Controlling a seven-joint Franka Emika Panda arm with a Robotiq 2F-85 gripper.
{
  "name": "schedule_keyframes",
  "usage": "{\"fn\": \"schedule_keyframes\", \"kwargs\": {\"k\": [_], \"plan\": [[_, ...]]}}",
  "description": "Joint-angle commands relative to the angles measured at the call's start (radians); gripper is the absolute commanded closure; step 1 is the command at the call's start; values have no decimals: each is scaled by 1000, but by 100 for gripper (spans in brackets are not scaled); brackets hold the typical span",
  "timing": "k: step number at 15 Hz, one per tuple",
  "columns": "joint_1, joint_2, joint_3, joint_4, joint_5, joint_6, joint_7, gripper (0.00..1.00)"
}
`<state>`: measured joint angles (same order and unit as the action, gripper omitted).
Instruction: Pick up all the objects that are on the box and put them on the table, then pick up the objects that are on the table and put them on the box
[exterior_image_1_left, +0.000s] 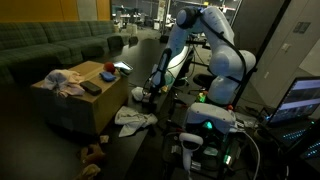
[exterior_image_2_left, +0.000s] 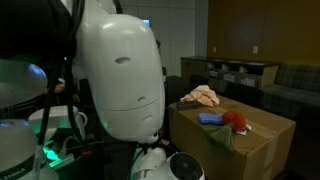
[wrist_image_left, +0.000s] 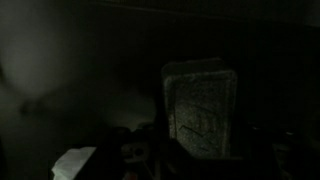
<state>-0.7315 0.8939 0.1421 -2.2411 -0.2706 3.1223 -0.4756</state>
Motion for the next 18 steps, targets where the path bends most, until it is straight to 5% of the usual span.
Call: {"fn": "schedule_keyframes", "kwargs": {"k": [1, 8, 18], "plan": [[8, -145, 2, -89, -15, -107, -10, 67], [124, -495, -44, -218, 49, -364, 1, 67], [462, -840, -250, -140, -9, -505, 227, 67]]}}
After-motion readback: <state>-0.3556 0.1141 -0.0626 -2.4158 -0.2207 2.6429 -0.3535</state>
